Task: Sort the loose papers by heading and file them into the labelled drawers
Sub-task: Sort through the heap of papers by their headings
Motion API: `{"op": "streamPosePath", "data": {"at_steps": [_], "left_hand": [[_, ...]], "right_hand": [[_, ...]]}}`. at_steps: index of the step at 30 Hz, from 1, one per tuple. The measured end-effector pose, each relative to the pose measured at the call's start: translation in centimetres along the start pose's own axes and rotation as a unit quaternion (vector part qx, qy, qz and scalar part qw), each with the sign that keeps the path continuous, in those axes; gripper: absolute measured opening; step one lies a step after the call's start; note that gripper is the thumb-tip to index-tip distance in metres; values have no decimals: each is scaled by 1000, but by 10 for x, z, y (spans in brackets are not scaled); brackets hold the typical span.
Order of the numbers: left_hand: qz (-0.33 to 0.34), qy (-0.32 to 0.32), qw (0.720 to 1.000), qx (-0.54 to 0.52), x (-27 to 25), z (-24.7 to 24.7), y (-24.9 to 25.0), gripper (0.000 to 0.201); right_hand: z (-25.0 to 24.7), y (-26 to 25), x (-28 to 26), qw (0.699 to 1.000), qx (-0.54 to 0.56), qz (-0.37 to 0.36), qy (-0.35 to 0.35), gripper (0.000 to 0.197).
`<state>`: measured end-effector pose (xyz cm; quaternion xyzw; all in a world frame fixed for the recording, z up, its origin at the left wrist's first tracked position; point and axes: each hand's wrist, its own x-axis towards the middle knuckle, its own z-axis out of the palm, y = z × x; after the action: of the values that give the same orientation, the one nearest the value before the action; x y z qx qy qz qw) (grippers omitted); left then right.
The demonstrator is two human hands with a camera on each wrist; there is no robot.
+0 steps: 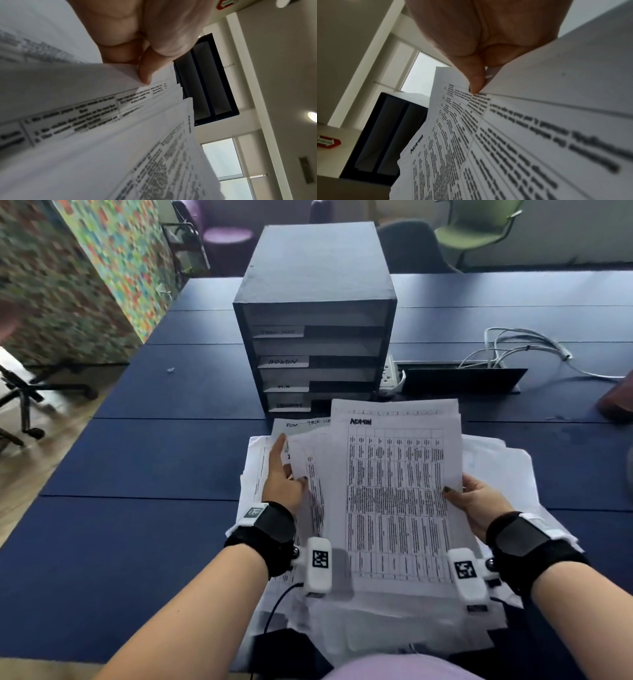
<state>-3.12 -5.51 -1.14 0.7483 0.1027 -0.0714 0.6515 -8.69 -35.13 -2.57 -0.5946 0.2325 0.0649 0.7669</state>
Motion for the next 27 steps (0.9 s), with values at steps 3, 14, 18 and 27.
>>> {"op": "streamPosePath", "data": {"at_steps": [3,14,18,27], "left_hand": [[-60,-3,998,9,5,4,-8,48],[-27,-42,997,62,2,20,-5,14],[-16,-78,996,-38,0,25,3,24],[-48,-119,990,-53,1,25,-4,32]], "right_hand": [[4,12,-3,1000,-8,3,2,59],[5,16,4,986,-165,-19,4,38],[5,4,2,985,-152,-77,9,38],[-15,8,6,996,-76,-45,-7,98]]}}
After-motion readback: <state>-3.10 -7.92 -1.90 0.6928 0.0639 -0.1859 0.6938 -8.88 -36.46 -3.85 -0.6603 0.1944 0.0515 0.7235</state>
